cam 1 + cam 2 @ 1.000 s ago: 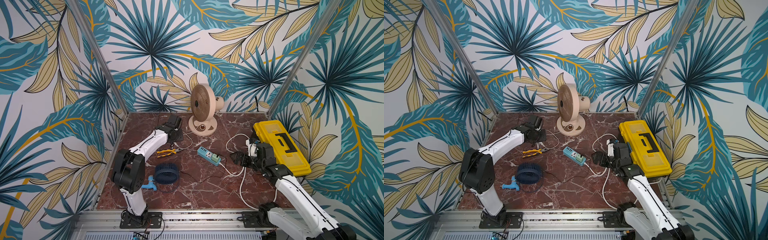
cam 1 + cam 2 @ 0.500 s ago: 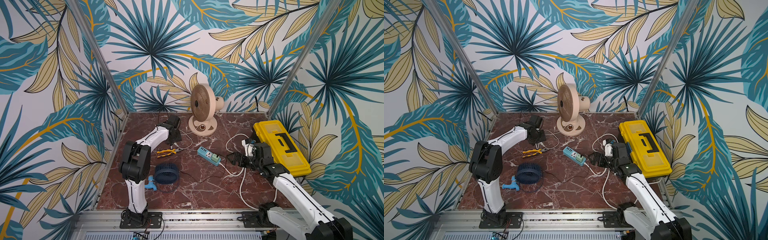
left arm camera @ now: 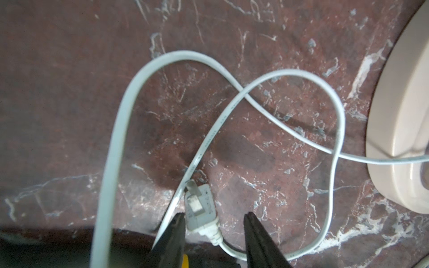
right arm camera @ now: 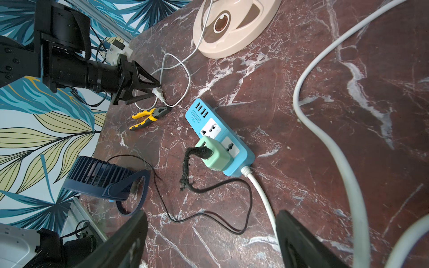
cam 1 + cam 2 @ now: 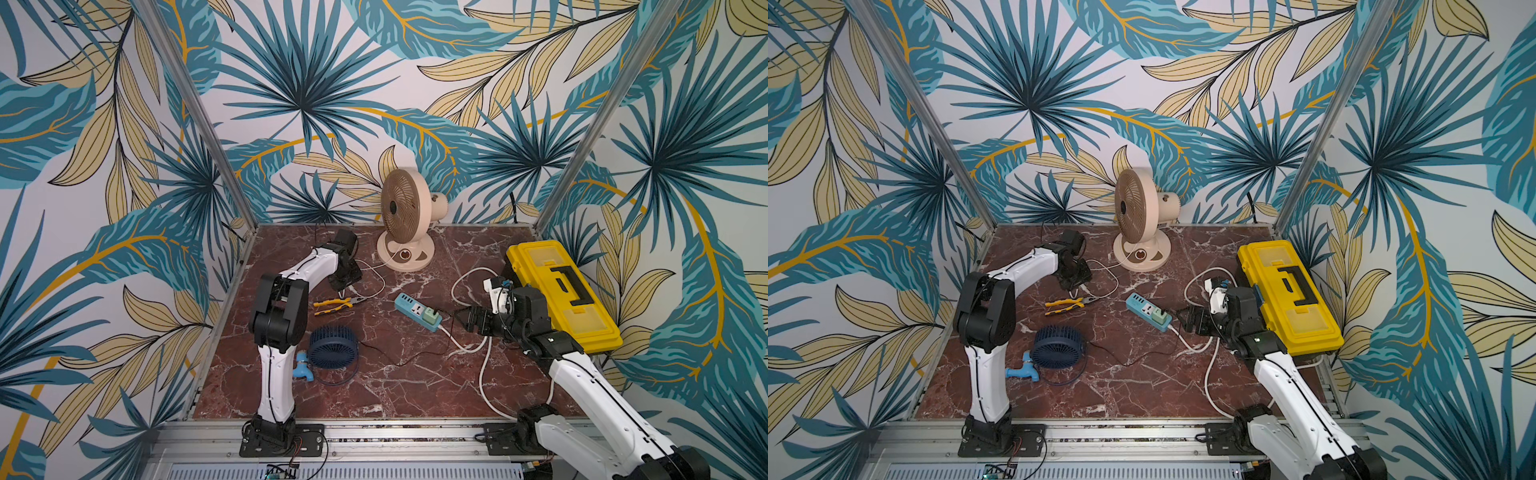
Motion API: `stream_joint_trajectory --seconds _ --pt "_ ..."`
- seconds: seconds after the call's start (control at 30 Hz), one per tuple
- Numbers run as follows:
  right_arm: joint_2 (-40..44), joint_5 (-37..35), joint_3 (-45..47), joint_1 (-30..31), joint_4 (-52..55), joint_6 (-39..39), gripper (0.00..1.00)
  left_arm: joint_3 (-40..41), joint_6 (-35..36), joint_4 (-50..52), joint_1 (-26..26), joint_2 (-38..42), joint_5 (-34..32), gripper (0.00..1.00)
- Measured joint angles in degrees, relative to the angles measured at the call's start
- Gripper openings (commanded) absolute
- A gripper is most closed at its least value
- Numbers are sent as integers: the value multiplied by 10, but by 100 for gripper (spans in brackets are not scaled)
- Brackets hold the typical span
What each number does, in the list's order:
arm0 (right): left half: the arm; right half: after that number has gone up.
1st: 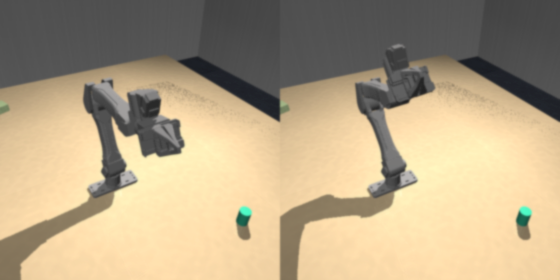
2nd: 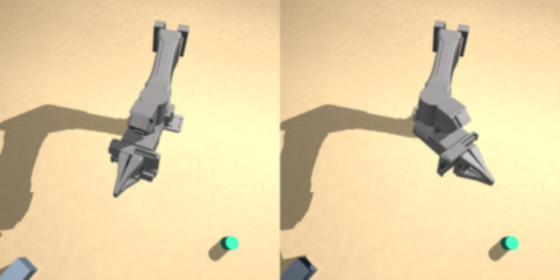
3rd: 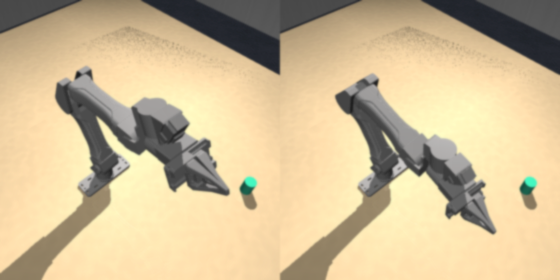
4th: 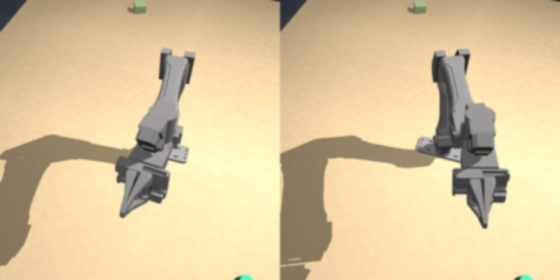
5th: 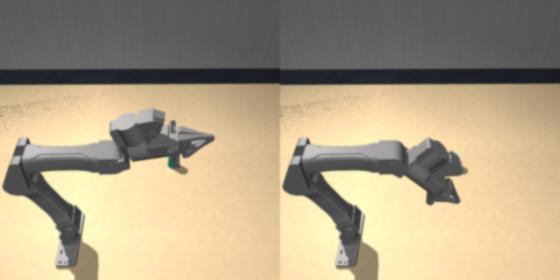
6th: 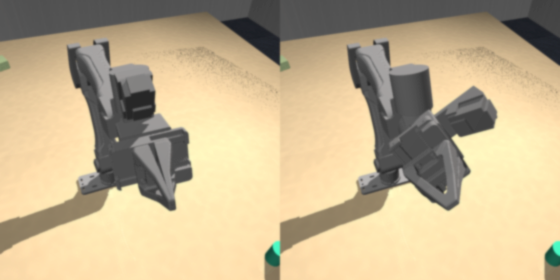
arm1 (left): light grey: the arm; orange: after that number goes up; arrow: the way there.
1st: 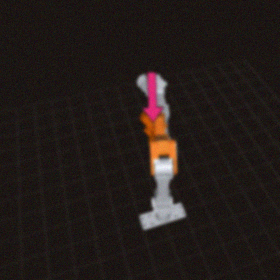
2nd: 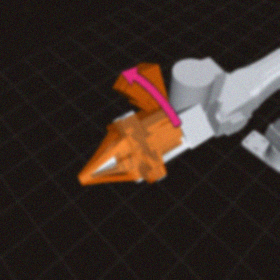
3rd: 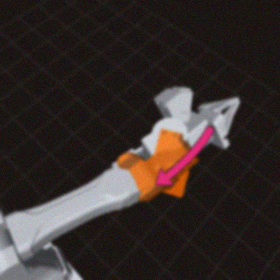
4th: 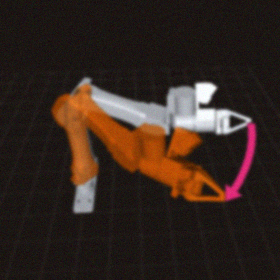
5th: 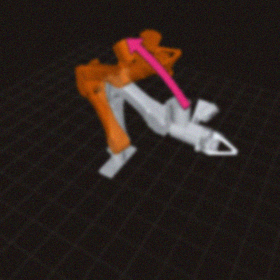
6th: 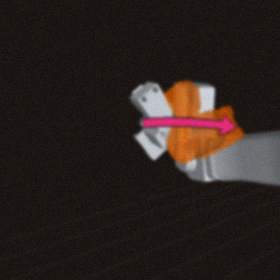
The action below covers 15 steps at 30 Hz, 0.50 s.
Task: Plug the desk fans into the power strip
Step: Pick up the plug from the center of the board.
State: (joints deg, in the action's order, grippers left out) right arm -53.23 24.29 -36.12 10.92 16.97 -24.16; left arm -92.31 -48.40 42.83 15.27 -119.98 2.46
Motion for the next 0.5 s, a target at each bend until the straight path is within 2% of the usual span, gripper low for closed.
stream_joint_trajectory --seconds 0.3,0.4,0.5 --pt "12 2 0 0 0 0 87 0 -25 7 0 0 1 45" --pt "12 2 0 0 0 2 87 0 -29 7 0 0 1 42" --pt "12 2 0 0 0 2 86 0 -34 8 0 -1 0 35"
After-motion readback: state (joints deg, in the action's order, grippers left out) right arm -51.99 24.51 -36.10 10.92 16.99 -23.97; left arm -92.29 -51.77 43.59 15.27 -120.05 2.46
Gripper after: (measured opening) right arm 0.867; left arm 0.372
